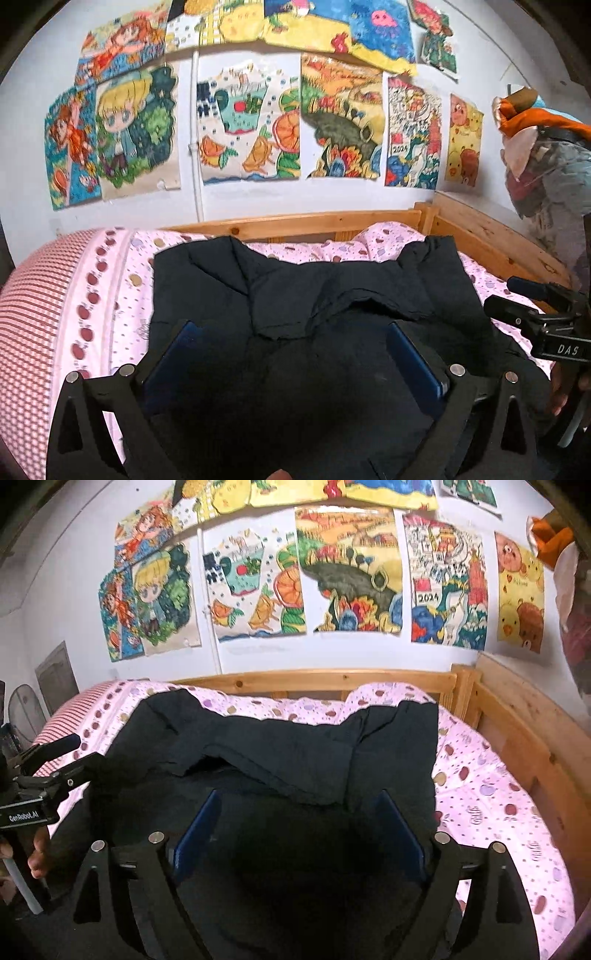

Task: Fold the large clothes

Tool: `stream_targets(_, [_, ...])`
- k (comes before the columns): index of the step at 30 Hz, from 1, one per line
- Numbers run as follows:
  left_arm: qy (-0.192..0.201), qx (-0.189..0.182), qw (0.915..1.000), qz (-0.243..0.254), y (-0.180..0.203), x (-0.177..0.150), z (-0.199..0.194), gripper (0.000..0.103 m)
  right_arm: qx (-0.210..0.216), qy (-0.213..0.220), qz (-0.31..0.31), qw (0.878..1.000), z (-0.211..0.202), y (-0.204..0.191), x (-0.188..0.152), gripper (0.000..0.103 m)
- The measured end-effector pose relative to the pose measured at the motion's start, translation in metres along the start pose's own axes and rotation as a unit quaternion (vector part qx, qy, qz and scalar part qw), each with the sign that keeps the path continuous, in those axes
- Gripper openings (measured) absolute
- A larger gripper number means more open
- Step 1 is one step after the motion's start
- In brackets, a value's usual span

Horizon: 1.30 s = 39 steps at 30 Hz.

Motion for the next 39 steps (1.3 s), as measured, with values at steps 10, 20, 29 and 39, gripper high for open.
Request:
stream_targets(10, [0.047,-0.002,0.9989,0.002,0.008,-0.005,-0.085,0.103,0.007,0.046,-0.023,0.999,-0.092,-0.019,-0.004,0.085])
stream_targets(20, [0.091,-0.008,0.9953,0.032,0.02,-0.021,-0.181,0.103,0.018,0.084,-0.039,0.996,-0.181,-0.037,-0.02,0.087])
stream_targets(29, [0.087,0.0,0.9958,0.028,0.016,-0.056,-0.235,0.103,0.035,0.098,-0.065,0.992,-0.242,-0.049,-0.06,0.09])
stream_targets(39, [0.043,-0.005,0.9981,0.045,0.017,-0.115,-0.242,0.103,0.026,0.076,-0.129,0.988,-0.266,-0.057,-0.117,0.091])
Point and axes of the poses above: each gripper's, at about its wrist camera, not at the fingertips, and z roughly the way its jaws point, y to its right, x to its top, the point moved 4 cm from there along z, roughly the way its jaws point, and after that the axes turned 9 degrees about -y, right-handed, at the moved point
